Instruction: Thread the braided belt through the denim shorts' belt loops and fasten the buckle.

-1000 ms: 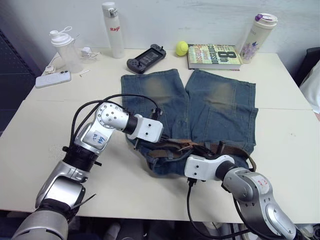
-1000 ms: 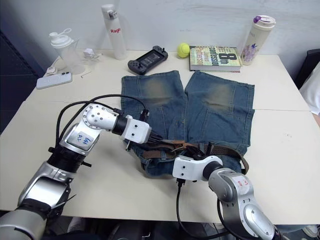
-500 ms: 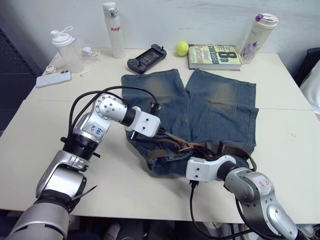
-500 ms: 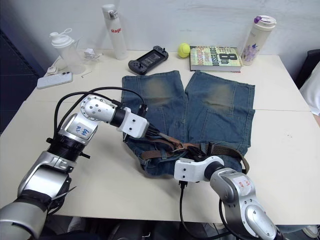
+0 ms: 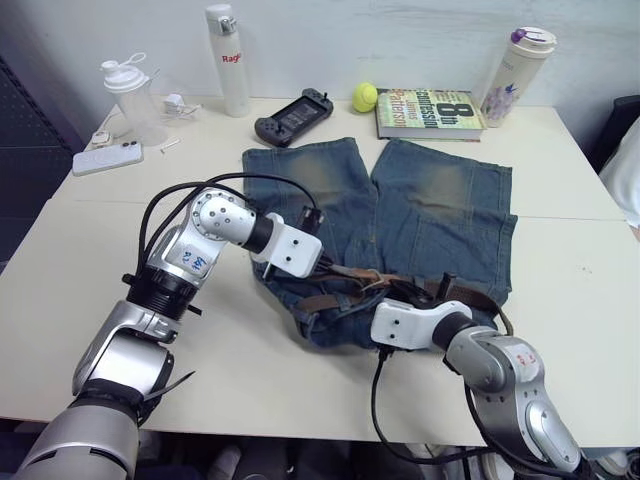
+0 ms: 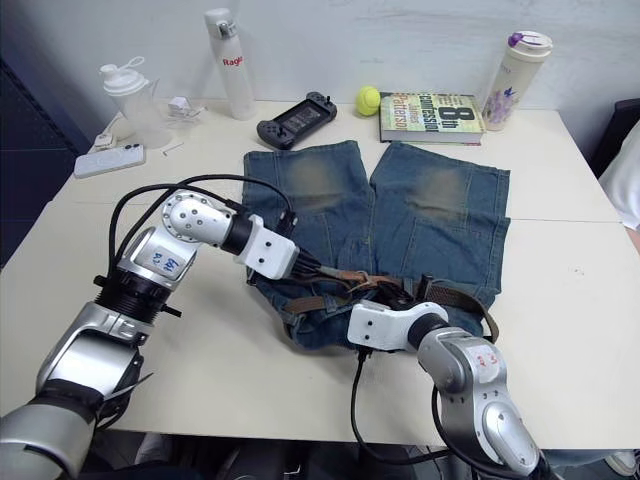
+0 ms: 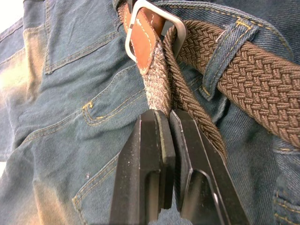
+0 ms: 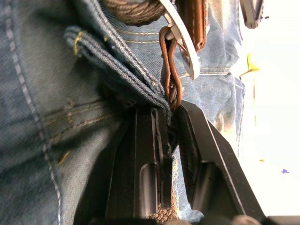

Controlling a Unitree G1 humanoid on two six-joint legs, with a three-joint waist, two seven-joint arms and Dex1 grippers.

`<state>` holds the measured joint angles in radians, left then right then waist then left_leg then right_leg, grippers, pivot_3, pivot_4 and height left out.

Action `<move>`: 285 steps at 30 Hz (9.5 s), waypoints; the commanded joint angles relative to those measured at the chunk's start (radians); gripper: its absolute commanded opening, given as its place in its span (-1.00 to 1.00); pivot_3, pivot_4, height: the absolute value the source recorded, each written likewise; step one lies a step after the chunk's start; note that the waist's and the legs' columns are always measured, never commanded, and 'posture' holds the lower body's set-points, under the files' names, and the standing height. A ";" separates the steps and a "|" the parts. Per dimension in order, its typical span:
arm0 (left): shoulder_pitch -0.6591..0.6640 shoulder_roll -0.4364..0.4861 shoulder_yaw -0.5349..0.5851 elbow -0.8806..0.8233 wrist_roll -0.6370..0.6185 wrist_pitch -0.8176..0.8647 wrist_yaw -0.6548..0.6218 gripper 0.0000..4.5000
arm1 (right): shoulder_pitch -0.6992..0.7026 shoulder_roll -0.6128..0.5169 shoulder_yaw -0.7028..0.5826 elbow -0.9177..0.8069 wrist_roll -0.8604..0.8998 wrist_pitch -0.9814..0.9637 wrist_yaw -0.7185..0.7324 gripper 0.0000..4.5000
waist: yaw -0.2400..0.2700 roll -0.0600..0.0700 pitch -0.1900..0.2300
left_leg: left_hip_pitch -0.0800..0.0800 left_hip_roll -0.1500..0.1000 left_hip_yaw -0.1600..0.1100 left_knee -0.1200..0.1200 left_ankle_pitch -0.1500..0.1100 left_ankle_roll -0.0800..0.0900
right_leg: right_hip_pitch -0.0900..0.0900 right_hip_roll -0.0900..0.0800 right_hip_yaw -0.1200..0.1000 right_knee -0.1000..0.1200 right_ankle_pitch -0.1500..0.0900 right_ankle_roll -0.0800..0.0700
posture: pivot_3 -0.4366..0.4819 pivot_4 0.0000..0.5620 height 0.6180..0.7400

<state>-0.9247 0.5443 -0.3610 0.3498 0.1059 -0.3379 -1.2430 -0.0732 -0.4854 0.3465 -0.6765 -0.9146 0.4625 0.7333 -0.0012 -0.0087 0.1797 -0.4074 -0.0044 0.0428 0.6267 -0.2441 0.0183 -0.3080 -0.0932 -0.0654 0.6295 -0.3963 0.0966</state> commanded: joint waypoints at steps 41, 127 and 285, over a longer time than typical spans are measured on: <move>-0.125 -0.032 0.016 0.181 0.074 -0.082 0.143 -1.00 | -0.084 0.005 -0.040 0.047 -0.076 -0.177 0.003 -0.99 | -0.002 0.000 0.000 | 0.000 0.000 0.000 0.001 0.000 0.000 | -0.002 0.001 0.000 0.003 0.000 0.000 | -0.05 -0.47 1.00; 0.308 0.046 0.110 -0.493 -0.017 0.571 0.262 -1.00 | 0.116 0.345 -0.064 -0.067 -0.143 0.143 -0.070 0.37 | 0.002 -0.001 -0.001 | 0.001 0.000 -0.001 0.000 0.000 -0.001 | -0.002 0.001 0.004 0.007 -0.001 -0.001 | -0.05 -0.47 1.00; 0.416 0.205 0.160 -0.572 -0.059 0.512 0.225 -1.00 | -0.151 0.227 0.036 0.181 0.140 -0.142 -0.134 -0.97 | -0.003 -0.001 0.000 | 0.000 0.001 0.009 -0.006 0.001 -0.003 | -0.016 0.001 0.014 0.017 -0.001 -0.002 | -0.05 -0.47 1.00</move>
<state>-0.5005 0.7600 -0.2077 -0.1869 0.0598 0.1769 -1.0275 -0.2063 -0.2710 0.3740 -0.4566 -0.7988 0.3348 0.5963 -0.0044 -0.0095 0.1793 -0.4070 -0.0030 0.0523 0.6210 -0.2434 0.0155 -0.3244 -0.0925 -0.0514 0.6470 -0.3977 0.0950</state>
